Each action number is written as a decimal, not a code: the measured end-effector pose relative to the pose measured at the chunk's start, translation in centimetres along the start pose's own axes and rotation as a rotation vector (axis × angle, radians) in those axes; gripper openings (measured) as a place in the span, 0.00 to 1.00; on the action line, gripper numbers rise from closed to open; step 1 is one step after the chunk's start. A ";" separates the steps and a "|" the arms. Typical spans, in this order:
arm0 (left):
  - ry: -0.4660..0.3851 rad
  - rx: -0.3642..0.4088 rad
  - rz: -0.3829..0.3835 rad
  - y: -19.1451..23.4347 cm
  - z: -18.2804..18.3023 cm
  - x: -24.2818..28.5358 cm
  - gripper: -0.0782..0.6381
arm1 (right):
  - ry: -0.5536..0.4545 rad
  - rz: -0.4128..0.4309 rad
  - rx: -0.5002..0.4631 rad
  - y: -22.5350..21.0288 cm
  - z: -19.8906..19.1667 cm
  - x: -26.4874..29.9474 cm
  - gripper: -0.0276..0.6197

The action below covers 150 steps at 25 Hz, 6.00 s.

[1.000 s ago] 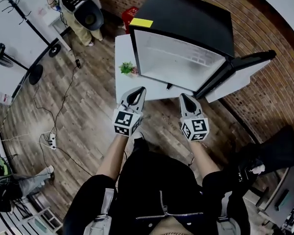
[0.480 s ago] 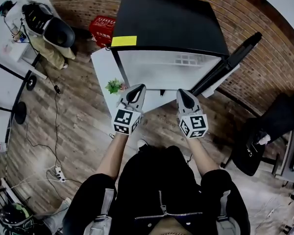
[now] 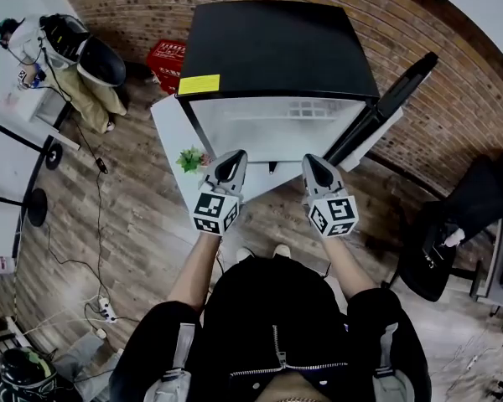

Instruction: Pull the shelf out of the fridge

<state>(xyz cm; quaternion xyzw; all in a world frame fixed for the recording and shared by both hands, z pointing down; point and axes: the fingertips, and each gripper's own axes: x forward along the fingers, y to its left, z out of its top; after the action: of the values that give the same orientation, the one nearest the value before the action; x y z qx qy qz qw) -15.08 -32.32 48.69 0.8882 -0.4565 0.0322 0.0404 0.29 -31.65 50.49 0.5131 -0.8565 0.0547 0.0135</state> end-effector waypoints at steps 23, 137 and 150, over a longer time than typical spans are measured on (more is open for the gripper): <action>0.018 -0.037 0.007 0.7 -0.5 1.4 0.14 | 0.003 0.065 0.071 -0.2 -1.3 0.2 0.36; -0.464 -1.491 0.143 10.3 -3.7 7.6 0.16 | -0.261 -0.043 1.287 -10.2 -1.6 8.1 0.10; -0.474 -1.498 0.146 9.6 -4.0 6.6 0.16 | -0.233 -0.024 1.294 -9.6 -1.8 7.1 0.10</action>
<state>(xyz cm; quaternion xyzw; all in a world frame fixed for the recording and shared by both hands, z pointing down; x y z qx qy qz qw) -19.13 -42.88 53.69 0.5754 -0.4103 -0.4717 0.5274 5.37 -42.20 53.58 0.4297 -0.6408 0.5025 -0.3901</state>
